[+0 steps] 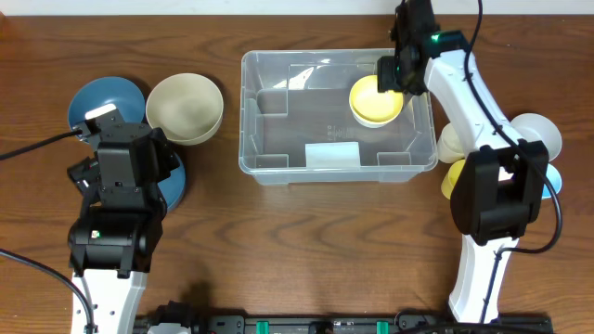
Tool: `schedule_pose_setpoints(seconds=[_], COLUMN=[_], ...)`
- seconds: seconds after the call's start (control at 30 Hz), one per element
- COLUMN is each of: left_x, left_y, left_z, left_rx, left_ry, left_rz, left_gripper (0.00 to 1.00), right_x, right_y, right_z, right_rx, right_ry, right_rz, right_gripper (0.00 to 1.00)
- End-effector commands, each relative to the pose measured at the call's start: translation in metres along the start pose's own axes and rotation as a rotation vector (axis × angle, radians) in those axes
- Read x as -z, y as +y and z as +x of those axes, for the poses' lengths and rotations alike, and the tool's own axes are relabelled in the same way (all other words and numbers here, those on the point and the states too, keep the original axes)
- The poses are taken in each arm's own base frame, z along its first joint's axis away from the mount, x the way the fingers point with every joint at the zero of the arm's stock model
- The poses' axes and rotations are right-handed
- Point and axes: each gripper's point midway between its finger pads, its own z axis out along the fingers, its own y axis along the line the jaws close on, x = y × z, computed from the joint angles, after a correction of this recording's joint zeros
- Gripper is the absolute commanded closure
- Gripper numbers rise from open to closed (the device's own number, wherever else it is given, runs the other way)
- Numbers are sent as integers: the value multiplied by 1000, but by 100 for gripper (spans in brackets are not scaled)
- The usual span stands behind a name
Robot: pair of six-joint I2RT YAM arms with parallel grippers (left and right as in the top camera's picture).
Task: Pack container
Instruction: 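Stack the yellow bowl onto the white bowl in the bin, then move the right gripper to the grey bowl and grasp it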
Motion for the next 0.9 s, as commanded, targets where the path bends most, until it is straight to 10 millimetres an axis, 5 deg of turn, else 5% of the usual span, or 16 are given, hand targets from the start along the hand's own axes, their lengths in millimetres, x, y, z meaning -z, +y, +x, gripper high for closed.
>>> schedule_pose_setpoints(seconds=[0.0,0.1,0.23,0.43,0.6,0.87], left_x=[3,3,3,3,3,3], left_y=[4,4,4,4,4,4], left_z=[-9,-9,-9,-9,-9,-9], left_rx=[22,22,22,22,22,22], left_ry=[-22,-22,-22,-22,-22,-22], left_rz=[-17,-17,-17,-17,-17,-17], left_gripper=[2,2,2,2,2,2], right_x=[53,91,134,184,198,190], right_y=[21,22,-1,-89,-166,-290], right_z=[-31,-39,-38,-20,13,90], right_rx=[39,19,-68,-298,-475,-812], right_ry=[-101,-133,-152,-159,-92,35], right_rz=[-110,-130,-115,-27,72,242], right_gripper=[41,41,38,34,33,32])
